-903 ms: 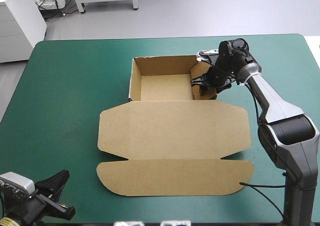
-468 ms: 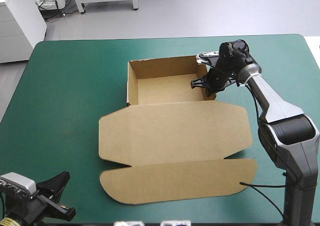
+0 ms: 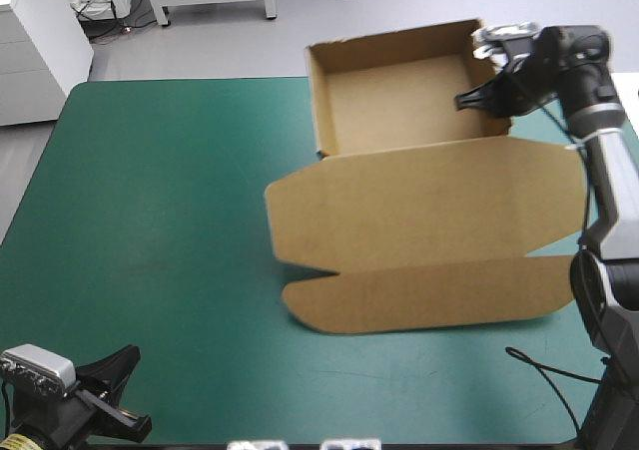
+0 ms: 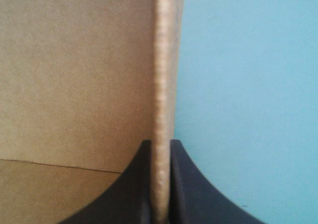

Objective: Fold the box

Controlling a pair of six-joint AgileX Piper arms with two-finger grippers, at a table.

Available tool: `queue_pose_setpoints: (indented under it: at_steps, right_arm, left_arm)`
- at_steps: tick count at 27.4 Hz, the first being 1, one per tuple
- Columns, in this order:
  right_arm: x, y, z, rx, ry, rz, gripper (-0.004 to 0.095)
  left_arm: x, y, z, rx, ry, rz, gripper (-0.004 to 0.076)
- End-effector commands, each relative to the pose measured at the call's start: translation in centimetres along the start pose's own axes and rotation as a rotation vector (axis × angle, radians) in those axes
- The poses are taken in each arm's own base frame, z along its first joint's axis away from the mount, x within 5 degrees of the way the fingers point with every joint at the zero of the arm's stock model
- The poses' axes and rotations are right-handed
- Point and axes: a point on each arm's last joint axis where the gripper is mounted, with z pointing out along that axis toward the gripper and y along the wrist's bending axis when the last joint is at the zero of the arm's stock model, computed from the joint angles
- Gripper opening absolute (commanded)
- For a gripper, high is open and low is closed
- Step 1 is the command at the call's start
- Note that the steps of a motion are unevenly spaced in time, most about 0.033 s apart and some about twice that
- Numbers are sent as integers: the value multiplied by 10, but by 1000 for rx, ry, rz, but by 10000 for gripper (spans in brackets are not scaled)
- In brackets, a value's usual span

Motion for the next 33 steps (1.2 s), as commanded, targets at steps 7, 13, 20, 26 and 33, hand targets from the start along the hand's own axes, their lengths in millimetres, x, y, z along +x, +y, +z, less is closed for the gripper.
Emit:
queue_pose_setpoints:
  at_steps: [7,13,20,26,33]
  right_arm:
    - [33,-161,-73,282,-99,284,-19]
    - [68,-226,-31,220,-20,475,-19]
    - [105,-260,38,191,153,552,-9]
    - [106,-260,47,154,158,520,218]
    - [100,-257,30,179,120,562,733]
  left_arm:
    - [-13,-1,-3,8,-76,-6,-10]
    - [-13,-1,-3,8,-76,-6,-10]
    - [-13,-1,-3,8,-76,-6,-10]
    - [-13,-1,-3,8,-76,-6,-10]
    - [-13,-1,-3,8,-76,-6,-10]
